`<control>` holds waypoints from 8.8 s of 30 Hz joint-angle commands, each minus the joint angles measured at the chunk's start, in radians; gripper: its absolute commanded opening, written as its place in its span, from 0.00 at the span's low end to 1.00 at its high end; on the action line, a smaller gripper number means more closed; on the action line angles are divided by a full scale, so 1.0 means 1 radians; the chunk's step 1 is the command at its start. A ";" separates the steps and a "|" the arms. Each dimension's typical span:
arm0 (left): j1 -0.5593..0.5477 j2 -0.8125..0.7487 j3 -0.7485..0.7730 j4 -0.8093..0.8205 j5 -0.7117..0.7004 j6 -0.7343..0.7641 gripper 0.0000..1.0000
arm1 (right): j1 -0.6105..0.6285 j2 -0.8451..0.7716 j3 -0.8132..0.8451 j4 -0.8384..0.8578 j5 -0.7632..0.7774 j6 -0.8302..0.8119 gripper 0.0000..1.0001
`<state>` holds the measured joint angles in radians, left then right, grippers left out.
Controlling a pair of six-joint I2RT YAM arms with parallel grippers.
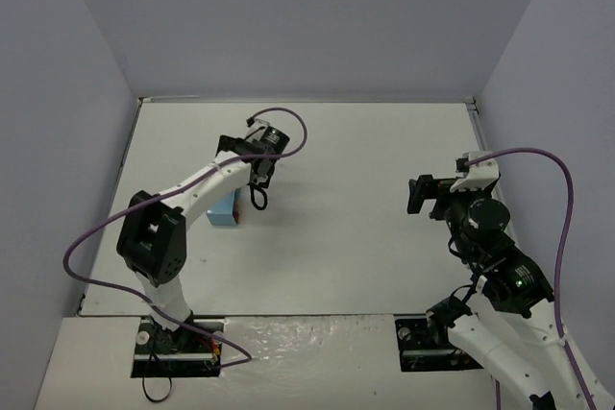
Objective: Build the wood block tower
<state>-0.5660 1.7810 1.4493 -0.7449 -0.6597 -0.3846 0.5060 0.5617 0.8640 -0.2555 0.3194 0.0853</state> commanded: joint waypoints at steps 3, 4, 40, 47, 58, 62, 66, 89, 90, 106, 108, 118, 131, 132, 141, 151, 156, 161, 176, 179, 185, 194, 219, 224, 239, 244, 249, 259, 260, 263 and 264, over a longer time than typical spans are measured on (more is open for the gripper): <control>0.193 -0.166 -0.035 0.053 0.402 -0.020 0.97 | 0.010 0.004 0.031 0.045 -0.039 0.034 1.00; 0.212 -0.180 -0.060 0.084 0.453 -0.015 0.97 | 0.010 0.005 0.030 0.044 -0.042 0.036 1.00; 0.321 -0.179 -0.163 0.251 0.613 0.071 0.97 | -0.118 1.339 0.514 0.098 -0.152 0.262 1.00; 0.322 -0.207 -0.184 0.252 0.625 0.079 0.97 | -0.133 1.417 0.509 0.142 -0.191 0.217 1.00; 0.323 -0.234 -0.204 0.247 0.616 0.088 0.95 | -0.119 1.416 0.431 0.175 -0.238 0.246 1.00; 0.325 -0.238 -0.209 0.238 0.610 0.087 0.91 | -0.118 1.401 0.380 0.174 -0.218 0.293 1.00; 0.328 -0.245 -0.217 0.238 0.604 0.081 0.90 | -0.111 1.387 0.349 0.173 -0.199 0.313 1.00; 0.349 -0.196 -0.213 0.215 0.601 0.091 0.85 | -0.113 1.308 0.330 0.173 -0.158 0.327 1.00; 0.350 -0.191 -0.213 0.214 0.601 0.094 0.85 | -0.115 1.307 0.331 0.172 -0.157 0.326 1.00; 0.356 -0.156 -0.225 0.217 0.612 0.099 0.85 | -0.127 1.273 0.328 0.170 -0.143 0.311 1.00; 0.354 -0.150 -0.223 0.218 0.615 0.098 0.85 | -0.128 1.271 0.329 0.170 -0.143 0.308 1.00; 0.356 -0.112 -0.205 0.228 0.637 0.084 0.84 | -0.136 1.247 0.333 0.170 -0.148 0.297 1.00; 0.354 -0.107 -0.195 0.241 0.695 0.049 0.84 | -0.146 1.182 0.319 0.162 -0.148 0.287 1.00; 0.354 -0.117 -0.195 0.244 0.695 0.049 0.86 | -0.147 1.179 0.317 0.162 -0.149 0.287 1.00; 0.354 -0.117 -0.188 0.248 0.731 0.046 0.94 | -0.150 1.172 0.307 0.160 -0.151 0.283 1.00; 0.355 -0.205 -0.205 0.282 0.693 0.032 0.97 | -0.151 1.154 0.293 0.162 -0.152 0.280 1.00; 0.355 -0.252 -0.215 0.328 0.706 0.036 0.97 | -0.150 1.141 0.287 0.162 -0.151 0.281 1.00; 0.354 -0.257 -0.224 0.352 0.767 0.035 0.97 | -0.150 1.132 0.283 0.162 -0.154 0.283 1.00; 0.313 -0.140 -0.224 0.330 0.784 0.040 0.97 | -0.153 1.118 0.263 0.162 -0.156 0.279 1.00; 0.303 -0.123 -0.219 0.318 0.753 0.045 0.97 | -0.153 1.117 0.262 0.162 -0.155 0.278 1.00; 0.295 -0.102 -0.214 0.290 0.671 0.066 0.64 | -0.154 1.114 0.255 0.163 -0.149 0.277 1.00; 0.284 -0.082 -0.155 0.243 0.583 0.086 0.00 | -0.158 1.112 0.253 0.163 -0.148 0.272 1.00; 0.236 -0.018 -0.086 0.099 0.380 0.110 0.00 | -0.169 1.122 0.259 0.163 -0.140 0.271 1.00; 0.171 -0.001 -0.029 0.075 0.401 0.124 0.00 | -0.170 1.122 0.260 0.163 -0.137 0.272 1.00; 0.233 -0.018 -0.112 0.078 0.442 0.118 0.00 | -0.173 1.120 0.262 0.163 -0.140 0.272 1.00; 0.221 -0.010 -0.109 0.076 0.424 0.131 0.00 | -0.173 1.122 0.262 0.164 -0.144 0.274 1.00; 0.240 -0.009 -0.121 0.079 0.386 0.133 0.00 | -0.174 1.113 0.257 0.163 -0.139 0.274 1.00; 0.135 -0.006 -0.090 0.079 0.463 0.096 0.00 | -0.175 1.110 0.259 0.163 -0.145 0.277 1.00; 0.139 -0.008 -0.093 0.079 0.456 0.104 0.00 | -0.175 1.109 0.257 0.163 -0.145 0.276 1.00; 0.155 -0.004 -0.101 0.066 0.381 0.126 0.00 | -0.173 1.106 0.253 0.163 -0.146 0.274 1.00; 0.172 -0.001 -0.100 0.055 0.376 0.125 0.00 | -0.173 1.106 0.254 0.163 -0.145 0.275 1.00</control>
<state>-0.4313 1.7916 1.3502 -0.6235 -0.2494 -0.2708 0.3389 1.7337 1.1084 -0.0989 0.1524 0.3625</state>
